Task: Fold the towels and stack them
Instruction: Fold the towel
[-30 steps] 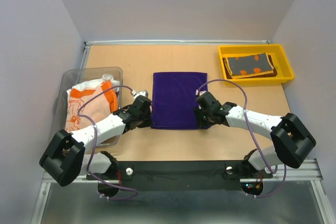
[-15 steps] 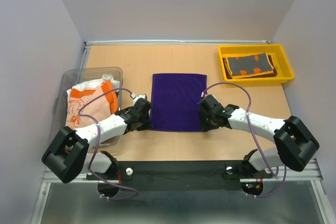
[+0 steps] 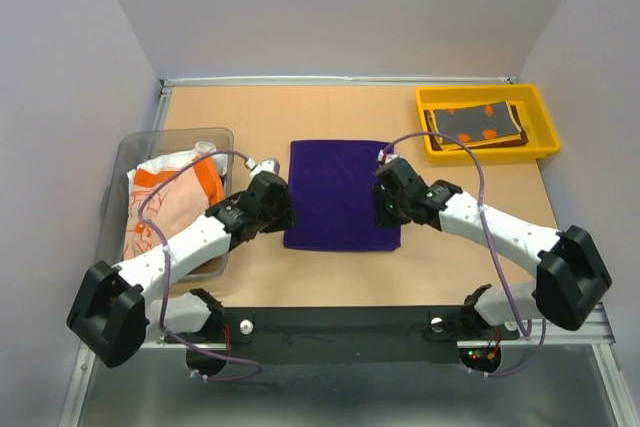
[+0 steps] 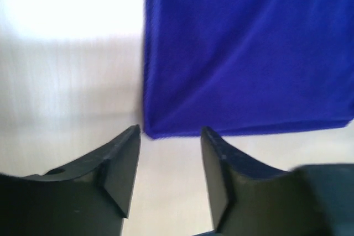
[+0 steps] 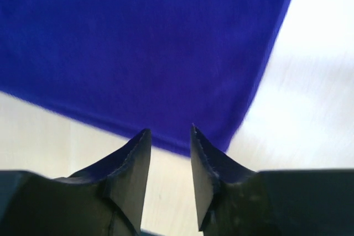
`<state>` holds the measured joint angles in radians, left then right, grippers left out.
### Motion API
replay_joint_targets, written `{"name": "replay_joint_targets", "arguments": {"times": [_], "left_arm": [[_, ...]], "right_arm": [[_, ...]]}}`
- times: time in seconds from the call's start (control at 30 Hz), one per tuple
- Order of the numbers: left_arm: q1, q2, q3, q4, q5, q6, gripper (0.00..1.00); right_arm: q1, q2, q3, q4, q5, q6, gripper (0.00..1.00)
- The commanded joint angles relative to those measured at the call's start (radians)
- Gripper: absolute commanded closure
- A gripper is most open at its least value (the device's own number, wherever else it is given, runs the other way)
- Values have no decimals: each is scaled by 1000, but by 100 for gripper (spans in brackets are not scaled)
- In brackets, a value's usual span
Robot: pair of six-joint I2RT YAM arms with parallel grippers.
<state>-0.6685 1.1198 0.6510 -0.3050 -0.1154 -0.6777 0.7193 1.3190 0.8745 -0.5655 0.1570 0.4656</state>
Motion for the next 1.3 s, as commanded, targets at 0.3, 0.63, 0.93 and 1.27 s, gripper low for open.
{"name": "replay_joint_targets", "arguments": {"times": [0.3,0.63,0.93,1.27], "left_arm": [[17,437,240,210,-30,124,69],[63,427,38,231,13,63,76],[66,120,-134,185,95,-25,64],[108,72,171,67,2,206,17]], "right_arm": [[-124,220,52,217,-26,-85,64],[-169,132,-172,231,-102,-7,64],[-182,-1,-243,150,-151,44,63],[-237,83,88,131,-224,-246,46]]}}
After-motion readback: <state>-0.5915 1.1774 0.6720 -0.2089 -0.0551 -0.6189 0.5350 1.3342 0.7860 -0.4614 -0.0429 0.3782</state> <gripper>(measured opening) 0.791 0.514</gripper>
